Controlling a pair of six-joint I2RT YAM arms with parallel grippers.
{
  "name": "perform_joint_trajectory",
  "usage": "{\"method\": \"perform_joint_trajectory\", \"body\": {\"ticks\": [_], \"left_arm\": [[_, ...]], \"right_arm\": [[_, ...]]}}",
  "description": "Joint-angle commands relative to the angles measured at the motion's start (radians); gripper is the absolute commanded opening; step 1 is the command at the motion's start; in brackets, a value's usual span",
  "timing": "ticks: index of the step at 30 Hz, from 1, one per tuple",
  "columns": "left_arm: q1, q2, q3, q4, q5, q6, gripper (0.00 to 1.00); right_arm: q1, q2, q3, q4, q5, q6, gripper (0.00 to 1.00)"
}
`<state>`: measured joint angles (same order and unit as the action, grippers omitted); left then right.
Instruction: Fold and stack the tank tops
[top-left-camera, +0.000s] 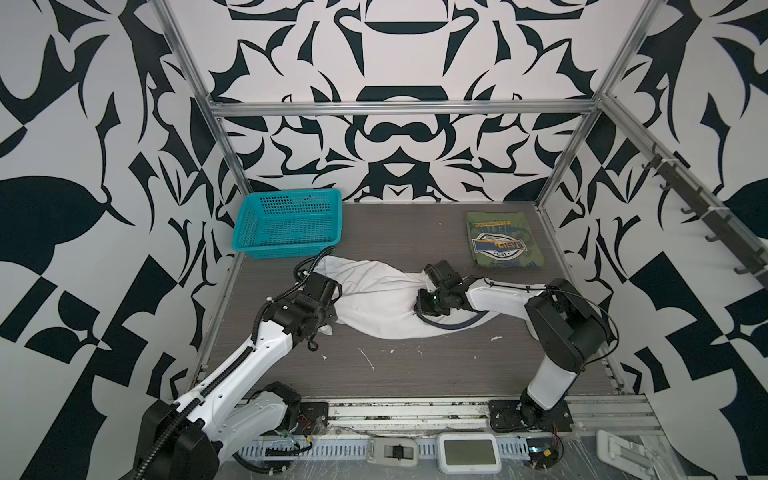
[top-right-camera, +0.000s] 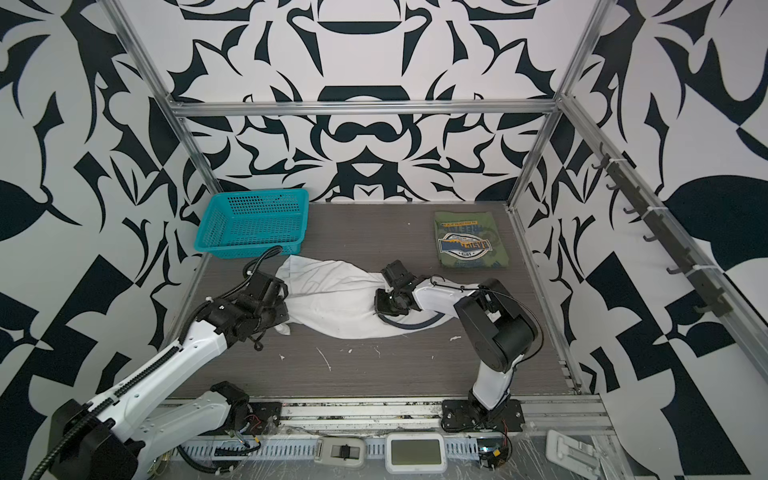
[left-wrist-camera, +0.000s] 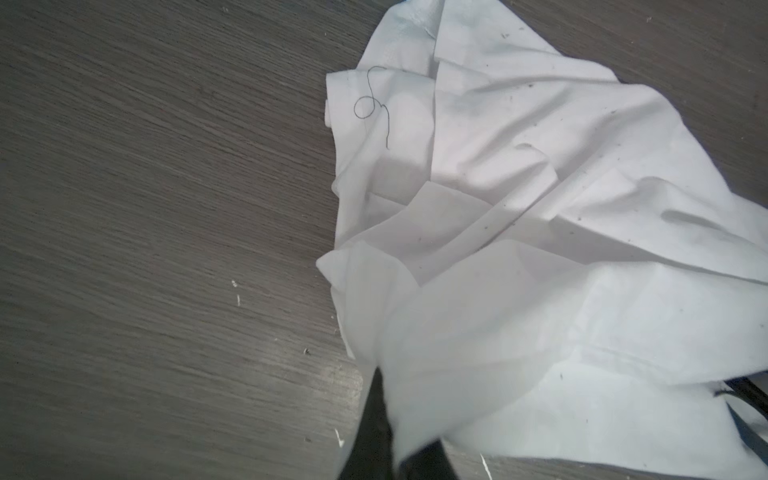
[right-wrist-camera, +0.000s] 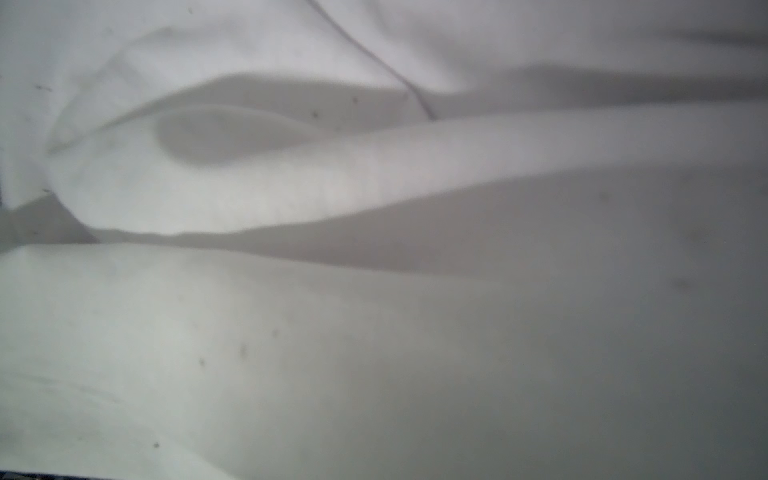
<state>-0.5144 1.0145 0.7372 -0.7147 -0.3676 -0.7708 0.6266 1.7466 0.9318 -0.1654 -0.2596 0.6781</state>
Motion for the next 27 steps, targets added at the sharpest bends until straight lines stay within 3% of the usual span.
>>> {"method": "perform_joint_trajectory", "body": {"ticks": [1,4,13,20,27], "left_arm": [[0.005,-0.019,-0.01,-0.018,-0.026,-0.015,0.0],[0.005,-0.009,-0.016,-0.014,-0.031,-0.016,0.0],[0.004,0.068,0.013,0.025,0.017,-0.009,0.0],[0.004,0.175,0.07,0.074,0.101,0.023,0.03],[0.002,0.212,0.074,0.084,0.114,0.03,0.05]], "right_arm": [[0.009,-0.056,0.029,-0.059,0.04,-0.014,0.05],[0.01,-0.106,0.014,-0.075,0.049,-0.017,0.0],[0.012,-0.195,-0.007,-0.148,0.061,-0.032,0.01],[0.002,-0.229,0.001,-0.203,0.097,-0.058,0.13],[-0.019,-0.192,-0.007,-0.137,0.015,-0.058,0.25]]}}
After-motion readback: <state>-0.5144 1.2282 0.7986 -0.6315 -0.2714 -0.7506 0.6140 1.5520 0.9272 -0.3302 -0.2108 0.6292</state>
